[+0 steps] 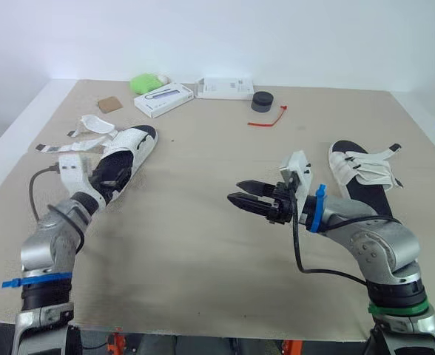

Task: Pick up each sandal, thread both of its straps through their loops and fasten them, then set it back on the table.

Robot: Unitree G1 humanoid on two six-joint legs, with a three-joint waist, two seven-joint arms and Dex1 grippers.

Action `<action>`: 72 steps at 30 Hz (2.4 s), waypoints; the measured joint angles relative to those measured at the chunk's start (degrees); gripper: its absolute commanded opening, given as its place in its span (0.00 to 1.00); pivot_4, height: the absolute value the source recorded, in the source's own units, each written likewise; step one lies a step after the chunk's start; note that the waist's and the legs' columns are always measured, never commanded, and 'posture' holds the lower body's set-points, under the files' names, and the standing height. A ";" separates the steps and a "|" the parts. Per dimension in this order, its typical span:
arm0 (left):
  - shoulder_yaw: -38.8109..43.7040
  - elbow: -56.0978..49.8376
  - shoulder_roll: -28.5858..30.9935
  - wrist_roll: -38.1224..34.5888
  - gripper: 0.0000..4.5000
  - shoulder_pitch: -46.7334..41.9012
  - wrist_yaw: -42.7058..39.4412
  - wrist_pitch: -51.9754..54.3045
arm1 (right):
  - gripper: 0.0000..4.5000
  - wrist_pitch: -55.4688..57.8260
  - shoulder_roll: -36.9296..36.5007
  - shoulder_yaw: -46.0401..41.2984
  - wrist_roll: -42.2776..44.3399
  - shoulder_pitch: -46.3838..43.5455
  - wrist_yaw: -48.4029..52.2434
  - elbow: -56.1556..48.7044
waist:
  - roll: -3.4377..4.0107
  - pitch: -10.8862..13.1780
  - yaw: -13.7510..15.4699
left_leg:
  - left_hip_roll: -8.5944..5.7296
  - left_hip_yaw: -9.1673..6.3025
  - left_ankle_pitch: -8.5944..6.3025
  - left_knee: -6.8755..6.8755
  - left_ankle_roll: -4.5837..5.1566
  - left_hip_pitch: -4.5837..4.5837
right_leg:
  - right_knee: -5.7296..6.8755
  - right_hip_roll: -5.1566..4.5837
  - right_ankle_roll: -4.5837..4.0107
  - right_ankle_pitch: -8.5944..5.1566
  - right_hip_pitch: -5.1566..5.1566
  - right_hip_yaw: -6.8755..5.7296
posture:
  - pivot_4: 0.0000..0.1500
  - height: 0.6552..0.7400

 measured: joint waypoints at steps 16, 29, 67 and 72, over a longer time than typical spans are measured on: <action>-8.40 19.85 -0.41 11.68 0.98 -13.97 -5.15 -7.38 | 0.54 2.44 1.43 -2.00 3.26 0.66 -5.70 -3.28 | 0.24 -0.14 0.06 | -0.04 0.07 0.86 -0.05 0.19 0.13 | -0.06 -0.09 0.34 0.51 0.15 -0.02 | 1.00 1.00; -9.45 13.60 -1.89 11.57 0.98 -16.70 -1.81 3.71 | 0.54 3.15 2.44 -1.31 5.09 -0.01 -7.70 -4.81 | 0.21 -0.11 -0.06 | -0.04 0.05 0.87 -0.24 0.20 -0.25 | -0.07 -0.06 0.51 0.58 -0.28 -0.03 | 1.00 1.00; -11.43 49.20 -7.34 20.18 0.98 -37.85 4.21 -11.64 | 0.54 3.22 3.45 0.04 4.48 -1.01 -9.27 -3.03 | 0.13 -0.07 -0.15 | -0.07 0.04 1.00 -0.51 0.11 -0.44 | -0.09 -0.05 0.48 0.57 -0.59 -0.02 | 1.00 1.00; -10.04 55.69 -7.88 20.29 0.78 -40.74 5.96 -15.78 | 0.54 3.22 3.81 0.13 3.96 -1.04 -9.33 -2.78 | 0.13 -0.07 -0.14 | -0.07 0.04 1.03 -0.51 0.10 -0.44 | -0.09 -0.05 0.50 0.59 -0.59 -0.02 | 1.00 1.00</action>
